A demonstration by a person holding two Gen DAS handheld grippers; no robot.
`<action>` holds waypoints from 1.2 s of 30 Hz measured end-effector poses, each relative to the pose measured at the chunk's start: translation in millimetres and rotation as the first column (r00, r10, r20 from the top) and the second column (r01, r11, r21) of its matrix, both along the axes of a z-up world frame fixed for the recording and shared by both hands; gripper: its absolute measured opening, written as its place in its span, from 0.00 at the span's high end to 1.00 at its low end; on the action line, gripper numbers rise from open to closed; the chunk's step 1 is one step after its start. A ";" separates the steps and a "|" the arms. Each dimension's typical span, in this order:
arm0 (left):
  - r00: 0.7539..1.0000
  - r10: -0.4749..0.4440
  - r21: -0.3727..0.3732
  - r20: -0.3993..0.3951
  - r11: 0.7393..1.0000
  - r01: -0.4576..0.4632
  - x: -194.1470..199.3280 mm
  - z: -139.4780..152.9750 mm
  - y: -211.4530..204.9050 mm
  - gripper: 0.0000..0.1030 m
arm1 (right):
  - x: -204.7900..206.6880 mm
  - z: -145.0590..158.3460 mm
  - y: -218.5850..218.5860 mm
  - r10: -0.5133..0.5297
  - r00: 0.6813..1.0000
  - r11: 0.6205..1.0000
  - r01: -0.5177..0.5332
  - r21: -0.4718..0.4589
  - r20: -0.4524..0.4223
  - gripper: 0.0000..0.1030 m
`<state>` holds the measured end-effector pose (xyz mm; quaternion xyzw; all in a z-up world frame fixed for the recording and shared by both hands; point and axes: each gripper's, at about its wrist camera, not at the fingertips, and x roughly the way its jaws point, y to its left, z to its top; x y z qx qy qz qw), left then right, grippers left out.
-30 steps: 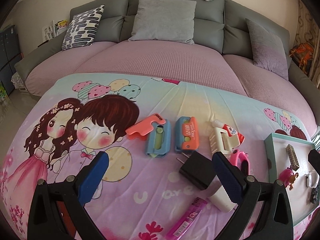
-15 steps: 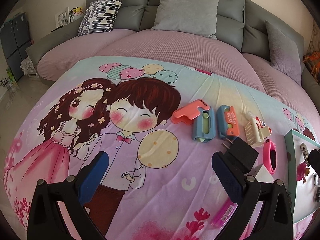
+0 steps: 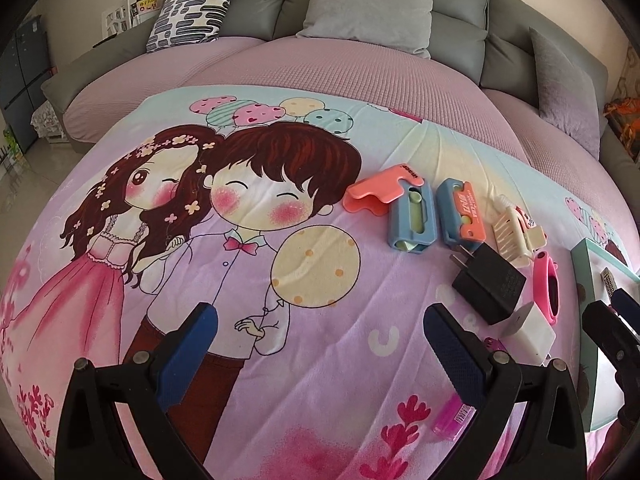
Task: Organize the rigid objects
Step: 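Lower the left tool toward the pink lighter while the right tool approaches the white charger, then close the left tool on the pink lighter while the right tool grasps the white charger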
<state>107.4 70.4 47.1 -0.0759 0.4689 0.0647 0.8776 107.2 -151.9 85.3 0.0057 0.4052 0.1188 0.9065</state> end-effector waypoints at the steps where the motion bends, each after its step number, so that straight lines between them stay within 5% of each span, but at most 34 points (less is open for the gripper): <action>1: 1.000 -0.005 -0.007 -0.004 1.000 0.005 0.3 -1.1 -1.0 0.01 | -0.1 -0.8 0.4 0.002 1.000 1.000 -0.002 -0.006 0.000 0.00; 23: 0.941 -0.324 -0.008 -0.098 0.946 0.325 -9.0 -29.9 -84.4 0.01 | 3.4 -6.9 -25.0 -0.053 0.998 0.998 0.053 0.015 -0.038 0.02; 36: 0.969 -0.226 0.050 -0.104 0.971 0.232 -0.8 -36.3 -64.5 0.01 | 4.4 -17.1 -9.3 0.003 0.997 1.000 -0.001 0.028 -0.071 0.02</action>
